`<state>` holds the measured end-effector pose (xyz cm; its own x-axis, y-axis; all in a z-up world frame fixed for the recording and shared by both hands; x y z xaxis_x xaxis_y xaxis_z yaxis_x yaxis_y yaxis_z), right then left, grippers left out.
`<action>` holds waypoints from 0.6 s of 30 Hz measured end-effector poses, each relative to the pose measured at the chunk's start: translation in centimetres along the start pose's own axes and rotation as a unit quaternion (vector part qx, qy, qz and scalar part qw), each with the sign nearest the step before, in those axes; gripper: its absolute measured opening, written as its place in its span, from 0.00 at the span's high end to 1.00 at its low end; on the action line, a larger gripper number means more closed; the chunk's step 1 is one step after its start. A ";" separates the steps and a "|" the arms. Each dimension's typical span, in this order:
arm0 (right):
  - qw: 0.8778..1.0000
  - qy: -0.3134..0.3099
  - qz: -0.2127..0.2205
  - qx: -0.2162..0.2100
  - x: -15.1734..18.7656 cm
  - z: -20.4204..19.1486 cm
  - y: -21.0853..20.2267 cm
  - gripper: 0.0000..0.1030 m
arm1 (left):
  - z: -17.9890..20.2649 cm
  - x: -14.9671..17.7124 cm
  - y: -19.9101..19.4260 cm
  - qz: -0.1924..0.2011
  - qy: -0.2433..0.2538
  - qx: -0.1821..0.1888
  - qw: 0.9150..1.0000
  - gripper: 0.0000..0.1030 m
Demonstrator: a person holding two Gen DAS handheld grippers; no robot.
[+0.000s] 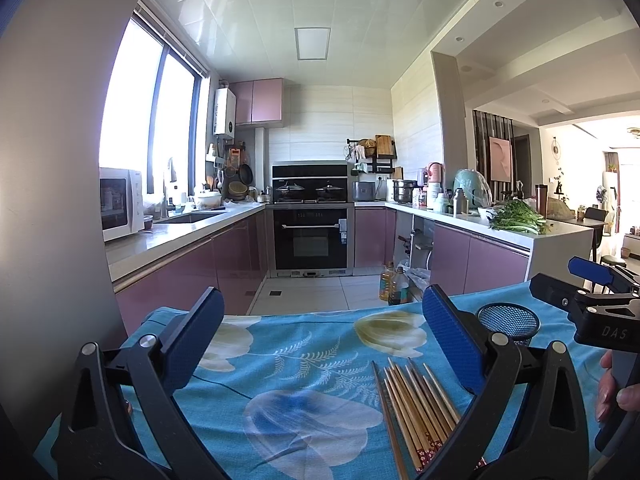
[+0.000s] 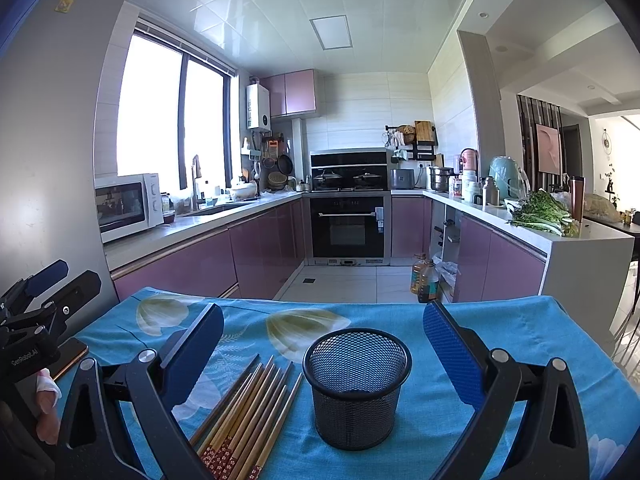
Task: Organize utensils
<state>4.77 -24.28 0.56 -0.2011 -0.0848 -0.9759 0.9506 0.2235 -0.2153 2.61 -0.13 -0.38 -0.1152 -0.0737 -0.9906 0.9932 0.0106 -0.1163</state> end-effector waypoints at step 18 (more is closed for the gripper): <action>1.000 0.002 -0.018 -0.021 0.4 -0.2 0.0 0.06 | 0.1 0.5 0.3 -0.020 0.001 -0.001 1.000 0.05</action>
<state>4.60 -24.09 0.14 -0.2358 -0.0904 -0.9676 0.9319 0.2613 -0.2515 2.87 -0.26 -0.93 -0.1544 -0.0721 -0.9854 0.9878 0.0092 -0.1554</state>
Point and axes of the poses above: each gripper's, at about its wrist camera, not at the fingertips, and y roughly the way its jaws point, z to its right, x to its underside, the point moved 4 cm from there along y, roughly the way its jaws point, and after that the axes turned 6 degrees about -y, right-handed, at the moved point
